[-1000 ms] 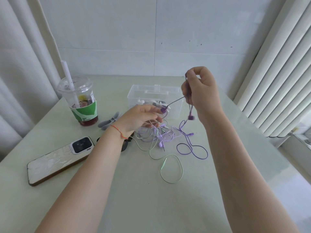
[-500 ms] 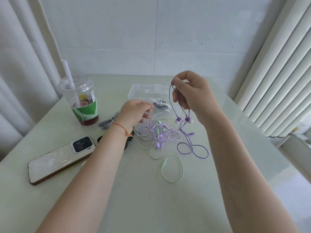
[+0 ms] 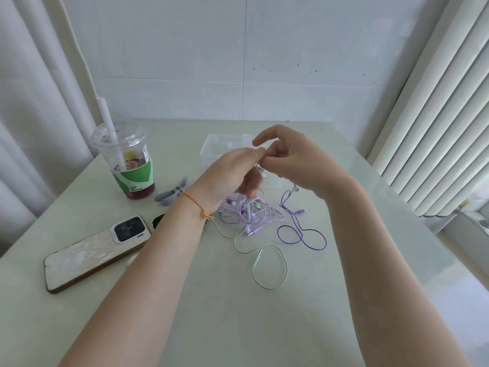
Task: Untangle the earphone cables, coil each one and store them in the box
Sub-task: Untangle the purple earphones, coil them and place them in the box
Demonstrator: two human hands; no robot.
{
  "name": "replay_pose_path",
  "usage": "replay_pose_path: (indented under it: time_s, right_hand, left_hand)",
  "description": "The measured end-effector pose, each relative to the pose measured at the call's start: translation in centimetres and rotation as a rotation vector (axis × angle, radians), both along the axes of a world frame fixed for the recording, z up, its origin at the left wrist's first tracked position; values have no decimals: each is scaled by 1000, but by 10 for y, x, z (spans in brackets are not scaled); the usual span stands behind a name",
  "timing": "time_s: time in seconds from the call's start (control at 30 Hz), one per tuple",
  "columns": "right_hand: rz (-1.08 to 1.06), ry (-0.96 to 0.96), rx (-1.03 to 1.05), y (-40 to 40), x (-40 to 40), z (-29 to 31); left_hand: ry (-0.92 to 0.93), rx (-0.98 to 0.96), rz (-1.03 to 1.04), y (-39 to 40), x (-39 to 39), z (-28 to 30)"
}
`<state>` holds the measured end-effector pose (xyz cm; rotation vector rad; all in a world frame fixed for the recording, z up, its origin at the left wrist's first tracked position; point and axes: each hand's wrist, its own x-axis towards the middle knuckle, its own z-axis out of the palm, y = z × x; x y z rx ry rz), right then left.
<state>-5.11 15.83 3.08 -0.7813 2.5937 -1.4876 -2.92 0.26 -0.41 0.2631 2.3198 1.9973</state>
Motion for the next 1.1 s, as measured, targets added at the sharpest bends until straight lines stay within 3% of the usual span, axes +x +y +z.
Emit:
replay_pose_path:
  time_s: [0.17, 0.37, 0.43, 0.6, 0.77, 0.87, 1.1]
  right_hand:
    - [-28, 24, 33, 8, -7, -1]
    - [-36, 11, 107, 14, -12, -5]
    - [-29, -6, 86, 14, -12, -6]
    - [-66, -15, -40, 12, -11, -5]
    - [-99, -42, -27, 12, -10, -4]
    - [-132, -40, -78, 12, -9, -2]
    - [-257, 15, -626, 11, -12, 2]
  left_hand:
    - [35, 88, 92, -9, -4, -3]
    - [160, 668, 63, -17, -7, 3]
    - [213, 715, 66, -22, -9, 2]
    - [126, 299, 260, -20, -14, -7]
    - [-15, 168, 25, -20, -12, -10]
    - [-25, -68, -28, -21, -13, -22]
    - [-125, -545, 53, -31, -25, -55]
